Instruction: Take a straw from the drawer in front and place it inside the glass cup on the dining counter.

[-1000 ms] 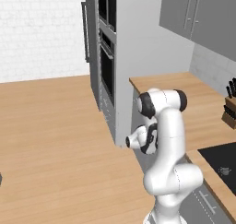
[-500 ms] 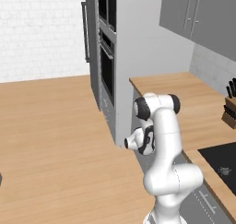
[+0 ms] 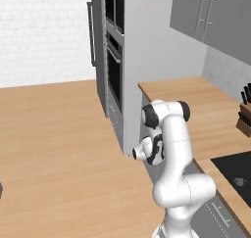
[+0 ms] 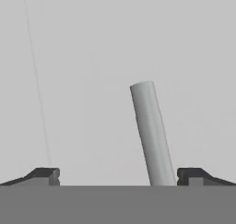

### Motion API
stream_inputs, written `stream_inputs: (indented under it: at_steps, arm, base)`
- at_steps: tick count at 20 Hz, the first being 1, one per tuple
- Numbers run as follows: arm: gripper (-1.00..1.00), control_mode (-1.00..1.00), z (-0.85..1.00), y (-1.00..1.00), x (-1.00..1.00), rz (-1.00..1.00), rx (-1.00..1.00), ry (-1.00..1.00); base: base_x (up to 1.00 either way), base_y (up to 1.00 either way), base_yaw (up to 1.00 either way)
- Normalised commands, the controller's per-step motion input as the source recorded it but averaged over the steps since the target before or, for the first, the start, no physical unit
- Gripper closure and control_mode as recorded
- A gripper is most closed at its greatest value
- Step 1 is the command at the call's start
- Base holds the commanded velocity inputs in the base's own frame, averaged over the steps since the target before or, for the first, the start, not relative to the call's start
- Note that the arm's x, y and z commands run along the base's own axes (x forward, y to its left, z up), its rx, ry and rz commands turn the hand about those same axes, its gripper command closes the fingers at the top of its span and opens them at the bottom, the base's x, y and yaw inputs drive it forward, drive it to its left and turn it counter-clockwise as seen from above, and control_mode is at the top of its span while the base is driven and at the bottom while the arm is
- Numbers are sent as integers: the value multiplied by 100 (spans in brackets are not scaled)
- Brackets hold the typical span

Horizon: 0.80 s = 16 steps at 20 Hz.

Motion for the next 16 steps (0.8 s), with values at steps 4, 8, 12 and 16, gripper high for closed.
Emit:
stream_inputs:
  at_steps: [4, 8, 12, 16]
  arm:
    - [-100, -100, -1, -37, 18, 0, 0, -7]
    - [-100, -100, 0, -39, 18, 0, 0, -7]
    - [-100, -100, 0, -45, 13, 2, 0, -4]
    - [-100, -100, -5, -32, 7, 0, 0, 0]
  base:
    - [0, 0, 0]
    - [0, 0, 0]
    - [0, 0, 0]
    - [0, 0, 0]
